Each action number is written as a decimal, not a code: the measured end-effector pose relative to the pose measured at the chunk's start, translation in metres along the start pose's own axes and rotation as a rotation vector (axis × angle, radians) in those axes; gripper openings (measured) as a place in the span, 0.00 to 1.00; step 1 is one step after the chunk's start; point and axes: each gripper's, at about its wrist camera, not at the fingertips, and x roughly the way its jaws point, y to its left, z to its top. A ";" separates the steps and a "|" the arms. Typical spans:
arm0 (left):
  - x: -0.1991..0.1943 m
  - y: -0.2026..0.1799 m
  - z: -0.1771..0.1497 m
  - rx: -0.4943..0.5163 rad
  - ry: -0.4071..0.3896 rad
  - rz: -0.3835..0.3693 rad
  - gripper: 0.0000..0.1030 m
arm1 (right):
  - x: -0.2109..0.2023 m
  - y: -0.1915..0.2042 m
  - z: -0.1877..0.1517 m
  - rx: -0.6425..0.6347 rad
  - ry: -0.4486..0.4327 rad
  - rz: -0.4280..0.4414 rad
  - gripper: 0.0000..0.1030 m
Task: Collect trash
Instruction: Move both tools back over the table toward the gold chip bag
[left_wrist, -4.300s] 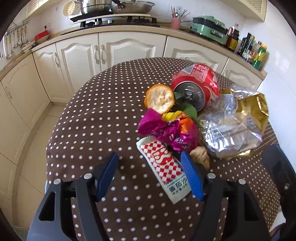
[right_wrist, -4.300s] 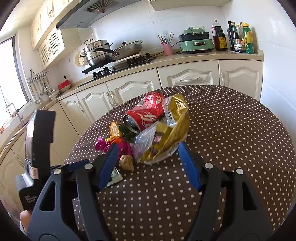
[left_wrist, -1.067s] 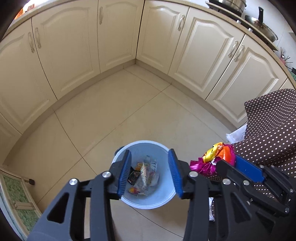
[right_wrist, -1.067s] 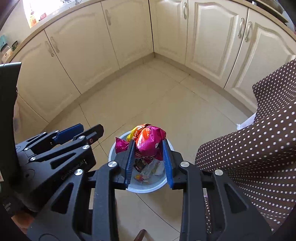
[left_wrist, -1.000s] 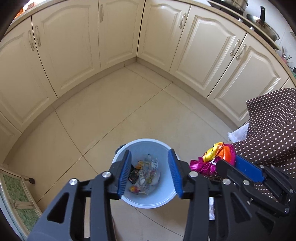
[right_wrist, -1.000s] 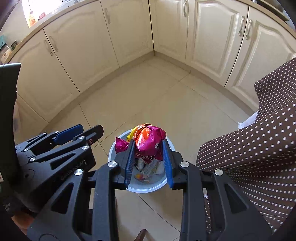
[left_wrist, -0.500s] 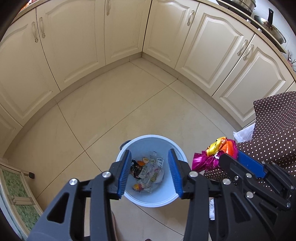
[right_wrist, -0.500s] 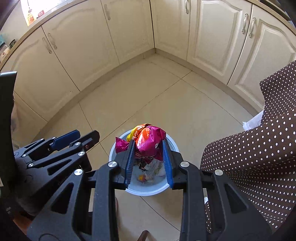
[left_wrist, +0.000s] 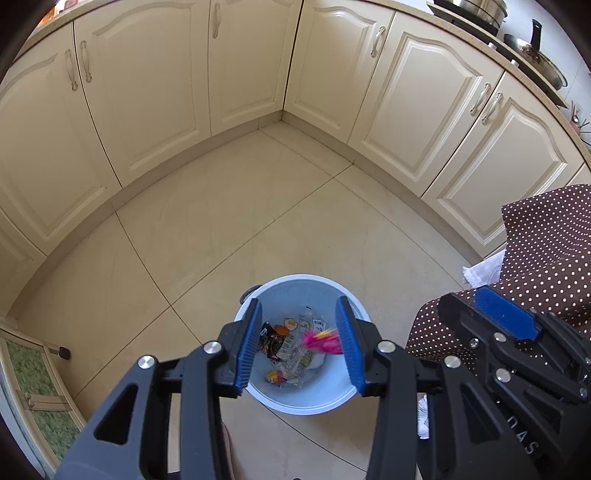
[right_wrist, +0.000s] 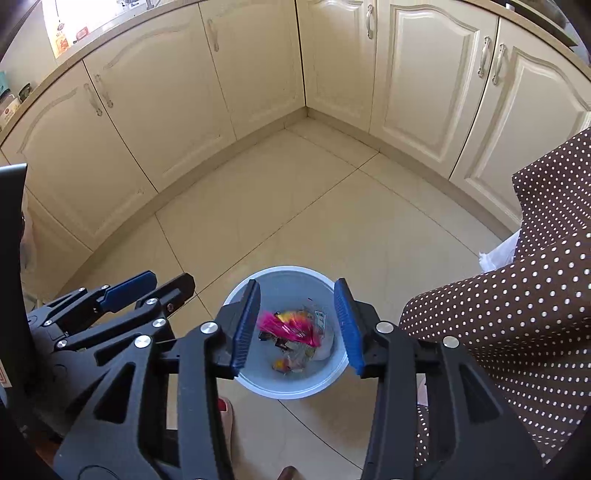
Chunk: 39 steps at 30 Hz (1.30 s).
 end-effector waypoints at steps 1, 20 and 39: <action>-0.005 -0.002 0.000 0.003 -0.008 -0.001 0.40 | -0.005 0.000 0.000 -0.003 -0.007 -0.002 0.40; -0.213 -0.116 -0.022 0.184 -0.323 -0.104 0.50 | -0.235 -0.042 -0.037 0.020 -0.345 -0.122 0.47; -0.312 -0.325 -0.106 0.543 -0.372 -0.293 0.56 | -0.407 -0.206 -0.153 0.336 -0.552 -0.327 0.52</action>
